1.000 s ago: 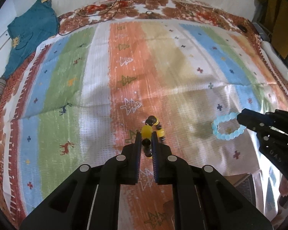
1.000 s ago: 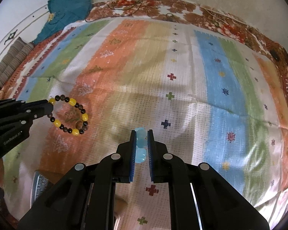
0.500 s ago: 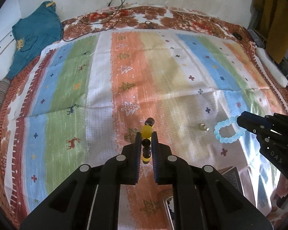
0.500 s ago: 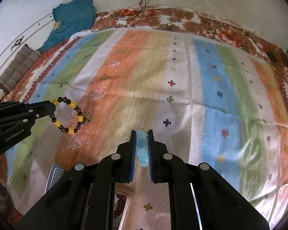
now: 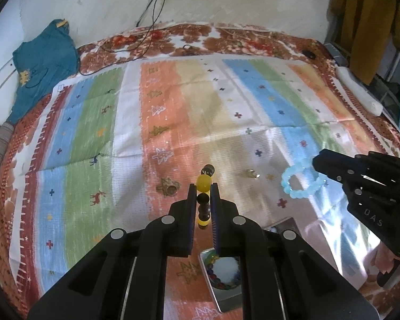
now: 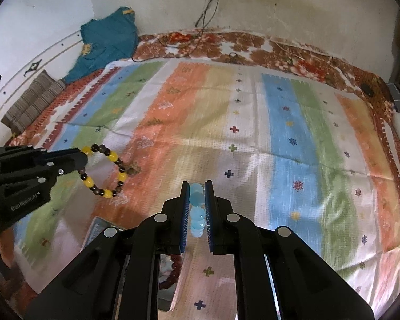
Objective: Organize jewelry
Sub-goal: 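Lift yellow-black bracelet with left gripper while right gripper carries light-blue bracelet toward tin, then open left gripper over tin while right gripper releases light-blue bracelet into tin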
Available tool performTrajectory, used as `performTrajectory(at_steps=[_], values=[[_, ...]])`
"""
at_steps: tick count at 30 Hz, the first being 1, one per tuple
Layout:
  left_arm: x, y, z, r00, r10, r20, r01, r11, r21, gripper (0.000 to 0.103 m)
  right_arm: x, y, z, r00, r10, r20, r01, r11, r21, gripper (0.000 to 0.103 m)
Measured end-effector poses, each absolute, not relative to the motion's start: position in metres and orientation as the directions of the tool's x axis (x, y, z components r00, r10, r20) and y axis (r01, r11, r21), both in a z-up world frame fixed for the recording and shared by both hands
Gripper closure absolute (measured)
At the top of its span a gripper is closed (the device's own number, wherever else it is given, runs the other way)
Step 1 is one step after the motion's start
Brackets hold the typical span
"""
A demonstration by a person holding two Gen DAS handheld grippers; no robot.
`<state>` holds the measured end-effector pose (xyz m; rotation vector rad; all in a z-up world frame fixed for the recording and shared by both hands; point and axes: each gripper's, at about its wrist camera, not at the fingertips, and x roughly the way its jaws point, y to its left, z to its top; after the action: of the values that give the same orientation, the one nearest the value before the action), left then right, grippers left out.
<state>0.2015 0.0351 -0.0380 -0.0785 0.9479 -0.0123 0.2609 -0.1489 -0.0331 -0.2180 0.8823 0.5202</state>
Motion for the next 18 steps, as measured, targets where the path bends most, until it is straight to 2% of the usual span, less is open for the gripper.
performTrajectory(at_steps=[18], values=[[0.153, 0.02, -0.013, 0.624, -0.121, -0.772, 0.031, 0.991, -0.13, 0.093, 0.217, -0.148, -0.014, 0.52, 0.41, -0.75, -0.59, 0.807, 0.033, 0.091]])
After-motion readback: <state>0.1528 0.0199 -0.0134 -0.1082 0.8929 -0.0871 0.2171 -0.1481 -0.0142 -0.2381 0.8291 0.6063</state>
